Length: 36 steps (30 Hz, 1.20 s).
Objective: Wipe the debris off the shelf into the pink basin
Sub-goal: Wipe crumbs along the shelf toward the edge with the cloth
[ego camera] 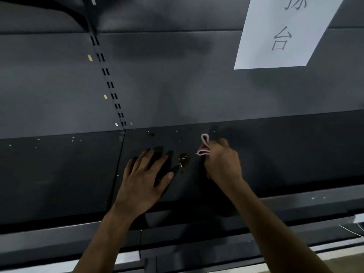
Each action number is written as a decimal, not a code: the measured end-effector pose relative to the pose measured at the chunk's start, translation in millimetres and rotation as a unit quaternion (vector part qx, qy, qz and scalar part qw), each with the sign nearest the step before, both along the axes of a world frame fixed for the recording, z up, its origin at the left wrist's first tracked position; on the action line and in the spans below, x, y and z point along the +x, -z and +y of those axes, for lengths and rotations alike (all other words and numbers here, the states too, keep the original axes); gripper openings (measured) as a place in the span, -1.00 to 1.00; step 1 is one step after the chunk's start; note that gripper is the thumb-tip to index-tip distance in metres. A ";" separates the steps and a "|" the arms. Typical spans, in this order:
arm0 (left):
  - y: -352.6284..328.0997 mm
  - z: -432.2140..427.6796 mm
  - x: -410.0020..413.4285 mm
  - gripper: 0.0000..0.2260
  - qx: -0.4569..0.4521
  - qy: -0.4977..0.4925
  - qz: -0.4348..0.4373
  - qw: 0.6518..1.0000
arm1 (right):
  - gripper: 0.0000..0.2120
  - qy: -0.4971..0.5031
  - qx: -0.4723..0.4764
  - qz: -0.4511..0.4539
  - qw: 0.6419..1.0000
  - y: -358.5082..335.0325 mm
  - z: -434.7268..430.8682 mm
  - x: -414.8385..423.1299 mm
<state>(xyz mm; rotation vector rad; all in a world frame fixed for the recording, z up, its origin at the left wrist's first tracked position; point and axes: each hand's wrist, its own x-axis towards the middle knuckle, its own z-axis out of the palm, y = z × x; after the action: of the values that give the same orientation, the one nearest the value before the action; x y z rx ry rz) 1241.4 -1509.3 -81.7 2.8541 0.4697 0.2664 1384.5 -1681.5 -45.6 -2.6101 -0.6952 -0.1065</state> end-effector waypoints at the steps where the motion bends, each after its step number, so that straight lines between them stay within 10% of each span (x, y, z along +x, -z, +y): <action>1: 0.0 1.2 0.2 -0.41 0.002 -0.001 0.005 1.000 | -0.81 -0.018 -0.009 0.004 1.000 -1.8 12.1 -5.9; 8: -4.2 1.5 -4.2 -0.35 -0.006 0.001 0.023 1.000 | -0.91 -0.095 0.053 0.049 0.993 -9.5 19.1 11.8; 16: -9.6 -3.4 1.4 -0.26 -0.023 -0.013 0.036 0.999 | -0.33 0.091 0.004 0.002 0.996 -4.8 -71.5 132.0; 21: -9.5 -3.5 1.1 -0.27 -0.022 -0.012 0.033 0.999 | -0.78 0.044 -0.051 -0.026 0.997 0.2 -31.4 126.0; 31: -7.7 -3.4 1.8 -0.28 -0.005 -0.013 0.028 1.000 | -0.76 -0.216 -0.026 0.012 0.976 2.4 72.4 55.3; 36: -8.1 -4.7 -1.1 -0.31 0.002 -0.007 0.021 1.000 | -0.89 -0.157 0.034 -0.015 0.987 -5.6 49.2 93.2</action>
<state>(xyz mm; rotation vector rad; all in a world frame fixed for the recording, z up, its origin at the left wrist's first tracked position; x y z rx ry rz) 1240.3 -1514.0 -73.6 2.8659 0.4976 0.2113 1477.7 -1632.4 -40.0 -2.4037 -1.0827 -0.0717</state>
